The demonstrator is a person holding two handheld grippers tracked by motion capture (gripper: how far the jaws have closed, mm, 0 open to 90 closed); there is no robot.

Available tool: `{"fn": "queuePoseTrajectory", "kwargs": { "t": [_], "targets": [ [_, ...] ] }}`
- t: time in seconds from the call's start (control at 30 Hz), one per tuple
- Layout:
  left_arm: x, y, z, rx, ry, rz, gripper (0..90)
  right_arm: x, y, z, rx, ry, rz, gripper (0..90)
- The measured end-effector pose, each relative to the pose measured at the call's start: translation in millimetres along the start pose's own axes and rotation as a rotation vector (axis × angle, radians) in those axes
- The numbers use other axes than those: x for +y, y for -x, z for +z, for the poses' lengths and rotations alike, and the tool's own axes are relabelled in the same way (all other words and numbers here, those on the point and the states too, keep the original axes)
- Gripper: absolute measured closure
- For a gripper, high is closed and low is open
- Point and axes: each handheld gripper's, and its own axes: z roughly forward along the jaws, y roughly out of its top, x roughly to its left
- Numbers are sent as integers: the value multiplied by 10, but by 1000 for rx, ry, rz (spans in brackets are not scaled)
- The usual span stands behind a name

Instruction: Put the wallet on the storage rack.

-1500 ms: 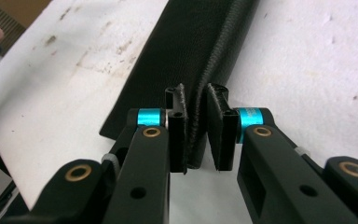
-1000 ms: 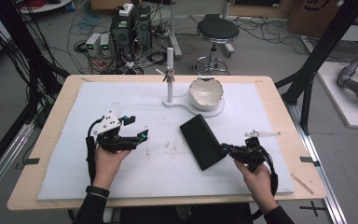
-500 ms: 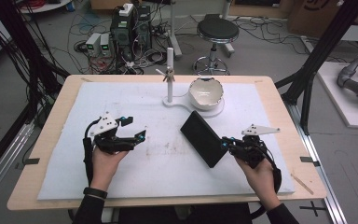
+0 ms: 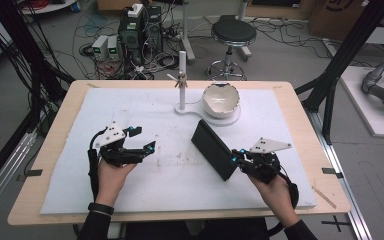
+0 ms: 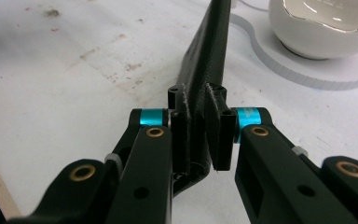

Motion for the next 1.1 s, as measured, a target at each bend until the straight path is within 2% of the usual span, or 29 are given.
{"fn": "queuePoseTrajectory", "kwargs": {
  "t": [0.23, 0.33, 0.47, 0.6, 0.7, 0.87, 0.97, 1.1],
  "targets": [
    [-5, 15, 32, -11, -8, 1, 246, -5, -74, 6, 20, 18, -22, 800],
    [-6, 16, 33, -11, -8, 1, 245, -21, -96, 49, 7, 3, -20, 680],
    [-5, 14, 28, -12, -6, 1, 245, -72, -106, 147, -9, -30, 15, 526],
    [-8, 8, 22, -12, -8, 1, 246, -131, -105, 229, -24, -50, 48, 500],
    [-14, 5, 21, -12, -7, -3, 245, -169, -85, 268, -19, -64, 71, 556],
    [-18, 1, 16, -11, -5, -6, 245, -237, -56, 341, -5, -93, 109, 575],
    [-20, 2, 15, -10, -3, -9, 245, -263, -44, 369, 5, -106, 121, 668],
    [-20, 2, 14, -11, -4, -9, 245, -265, -26, 360, 18, -103, 129, 740]
  ]
}}
